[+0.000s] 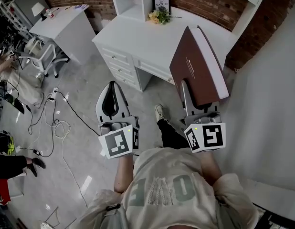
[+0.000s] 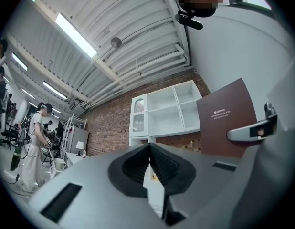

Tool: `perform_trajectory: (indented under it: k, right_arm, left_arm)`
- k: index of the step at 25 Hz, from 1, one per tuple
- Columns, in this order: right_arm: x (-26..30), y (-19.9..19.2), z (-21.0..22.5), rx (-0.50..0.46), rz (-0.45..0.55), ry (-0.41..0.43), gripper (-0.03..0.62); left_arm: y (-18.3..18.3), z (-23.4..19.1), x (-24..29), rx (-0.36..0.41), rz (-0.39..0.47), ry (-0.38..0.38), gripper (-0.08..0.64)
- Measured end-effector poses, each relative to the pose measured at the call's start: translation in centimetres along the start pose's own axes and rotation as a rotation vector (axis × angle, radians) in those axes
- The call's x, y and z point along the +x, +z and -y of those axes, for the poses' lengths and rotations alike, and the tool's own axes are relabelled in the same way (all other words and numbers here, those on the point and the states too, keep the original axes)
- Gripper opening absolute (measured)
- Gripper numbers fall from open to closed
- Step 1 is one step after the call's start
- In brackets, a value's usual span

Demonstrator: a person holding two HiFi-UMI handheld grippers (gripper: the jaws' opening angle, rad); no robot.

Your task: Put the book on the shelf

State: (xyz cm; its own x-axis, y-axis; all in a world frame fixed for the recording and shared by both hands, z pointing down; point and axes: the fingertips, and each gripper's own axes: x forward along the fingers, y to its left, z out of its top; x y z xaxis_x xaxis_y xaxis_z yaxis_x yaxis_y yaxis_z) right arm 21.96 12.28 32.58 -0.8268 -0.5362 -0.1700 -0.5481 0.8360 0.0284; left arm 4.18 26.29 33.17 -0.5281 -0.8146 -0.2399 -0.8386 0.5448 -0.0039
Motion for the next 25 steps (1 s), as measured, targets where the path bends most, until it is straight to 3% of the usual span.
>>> perform_trajectory:
  k: [10,17,25]
  right_arm:
    - [9.1,-2.3,1.9,0.025,0.041,0.031,0.153]
    - [19.7,-3.3,6.0,0.022,0.061,0.021,0.153]
    - [32.8,-3.2,10.1,0.002,0.086,0.034,0.153]
  left_arm:
    - [-2.1,-1.1,7.7,0.036,0.017,-0.001,0.012]
    - [-4.6,-1.7,18.6,0.034,-0.005,-0.018,0.012]
    - [-4.6,-3.4,32.7,0.038,0.055,-0.025,0.012]
